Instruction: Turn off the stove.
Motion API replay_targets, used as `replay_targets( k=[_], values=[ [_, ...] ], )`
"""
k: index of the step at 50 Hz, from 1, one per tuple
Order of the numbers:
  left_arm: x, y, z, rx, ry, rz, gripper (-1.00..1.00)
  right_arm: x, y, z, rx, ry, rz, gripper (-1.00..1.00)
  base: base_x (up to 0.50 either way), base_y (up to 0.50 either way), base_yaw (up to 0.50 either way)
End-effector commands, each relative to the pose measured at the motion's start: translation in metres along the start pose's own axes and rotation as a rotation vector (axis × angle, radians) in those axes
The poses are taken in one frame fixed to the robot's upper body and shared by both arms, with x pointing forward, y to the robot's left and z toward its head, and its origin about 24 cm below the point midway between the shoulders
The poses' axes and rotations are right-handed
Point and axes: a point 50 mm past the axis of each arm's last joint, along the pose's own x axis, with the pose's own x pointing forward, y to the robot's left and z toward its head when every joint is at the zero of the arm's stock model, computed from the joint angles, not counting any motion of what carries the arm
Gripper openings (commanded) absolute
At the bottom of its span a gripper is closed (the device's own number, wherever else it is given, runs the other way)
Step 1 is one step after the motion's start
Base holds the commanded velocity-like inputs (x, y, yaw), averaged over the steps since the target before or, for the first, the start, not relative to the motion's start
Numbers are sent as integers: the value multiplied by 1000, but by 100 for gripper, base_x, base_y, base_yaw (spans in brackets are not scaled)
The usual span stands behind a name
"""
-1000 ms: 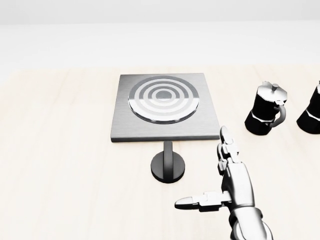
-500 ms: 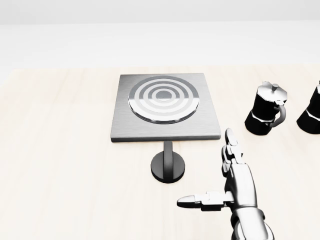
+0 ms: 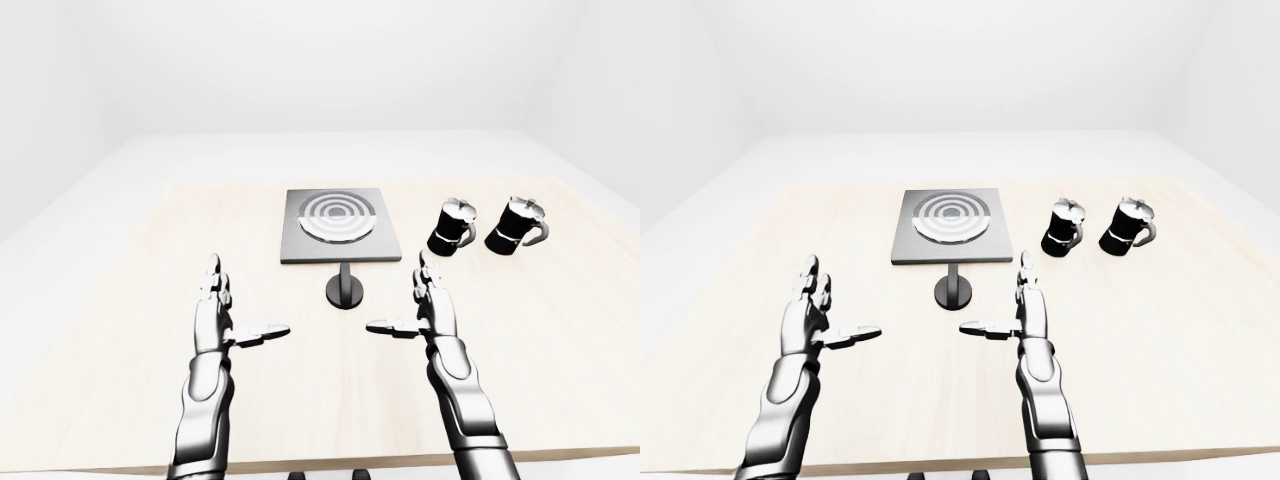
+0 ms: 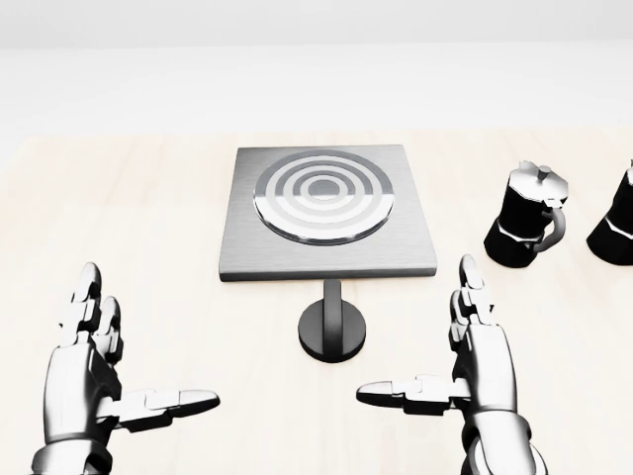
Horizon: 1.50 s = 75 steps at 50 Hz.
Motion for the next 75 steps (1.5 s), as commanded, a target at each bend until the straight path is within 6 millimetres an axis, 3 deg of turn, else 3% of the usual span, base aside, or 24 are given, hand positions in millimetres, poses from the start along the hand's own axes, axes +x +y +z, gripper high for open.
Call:
replay_targets(
  k=[1,14,33,42,57,63,75],
  values=[
    [3,-18,3,32,-10,-89,100,1,-1,-1,2,6,-5,100,0,0,0],
    [6,-15,4,12,-15,-62,100,0,-1,0,2,1,-5,100,0,0,0],
    [16,24,24,-97,-90,261,100,0,-2,-1,2,5,-12,100,0,0,0],
    [-2,47,32,-54,-162,371,100,0,-1,0,1,-2,-9,100,0,0,0],
    [-26,89,35,-129,-196,657,100,-1,-2,0,0,-1,-10,100,0,0,0],
    [-33,97,29,-48,-179,742,100,-2,-1,2,3,-8,-10,100,0,0,0],
    [-48,112,19,-51,-120,800,100,-2,-2,1,3,-5,-13,100,0,0,0]
  ],
)
